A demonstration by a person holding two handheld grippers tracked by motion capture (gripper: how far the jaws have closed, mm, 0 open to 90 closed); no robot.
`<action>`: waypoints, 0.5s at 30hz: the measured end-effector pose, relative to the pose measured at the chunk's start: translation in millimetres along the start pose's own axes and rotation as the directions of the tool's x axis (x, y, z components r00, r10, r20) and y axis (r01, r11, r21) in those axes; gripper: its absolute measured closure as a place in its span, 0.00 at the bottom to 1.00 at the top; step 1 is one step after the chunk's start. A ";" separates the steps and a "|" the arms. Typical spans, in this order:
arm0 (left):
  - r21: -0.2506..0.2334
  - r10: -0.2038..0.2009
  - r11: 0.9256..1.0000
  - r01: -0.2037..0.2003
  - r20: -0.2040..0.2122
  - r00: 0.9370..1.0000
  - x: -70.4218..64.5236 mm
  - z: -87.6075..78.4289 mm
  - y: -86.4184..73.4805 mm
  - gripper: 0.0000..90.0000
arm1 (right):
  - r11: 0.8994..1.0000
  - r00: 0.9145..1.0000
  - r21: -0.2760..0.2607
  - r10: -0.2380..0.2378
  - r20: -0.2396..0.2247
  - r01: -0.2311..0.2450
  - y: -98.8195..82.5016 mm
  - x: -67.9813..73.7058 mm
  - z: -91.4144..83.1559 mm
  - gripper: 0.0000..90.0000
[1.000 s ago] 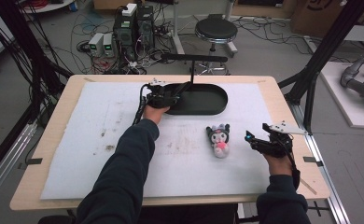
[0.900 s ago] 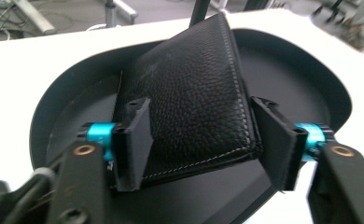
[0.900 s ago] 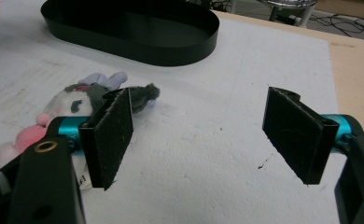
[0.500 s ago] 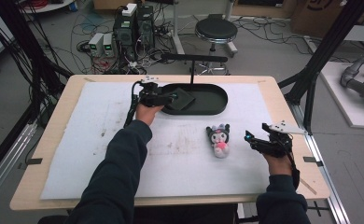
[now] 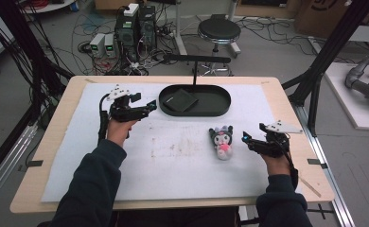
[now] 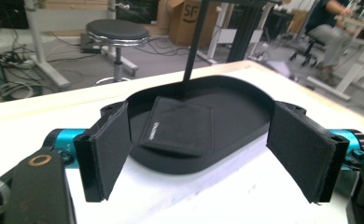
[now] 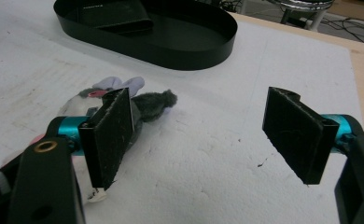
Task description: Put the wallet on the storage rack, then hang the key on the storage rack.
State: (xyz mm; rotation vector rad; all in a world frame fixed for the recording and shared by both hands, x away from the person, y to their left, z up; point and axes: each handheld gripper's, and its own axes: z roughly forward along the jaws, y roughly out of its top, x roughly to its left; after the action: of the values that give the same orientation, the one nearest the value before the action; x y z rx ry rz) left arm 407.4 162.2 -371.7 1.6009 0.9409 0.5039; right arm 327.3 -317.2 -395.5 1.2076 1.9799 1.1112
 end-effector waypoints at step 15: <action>0.015 0.020 1.000 -0.019 -0.080 0.997 14.9 -47.3 -28.0 0.20 | 1.000 1.000 0.007 -0.019 -0.012 0.019 4.4 14.9 5.4 0.25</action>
State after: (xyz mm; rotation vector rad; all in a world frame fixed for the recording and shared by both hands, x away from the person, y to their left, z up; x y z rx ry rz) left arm 372.1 203.5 -388.9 1.6137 0.9917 0.5800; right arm 327.0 -300.7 -395.0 1.1855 2.0013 1.1050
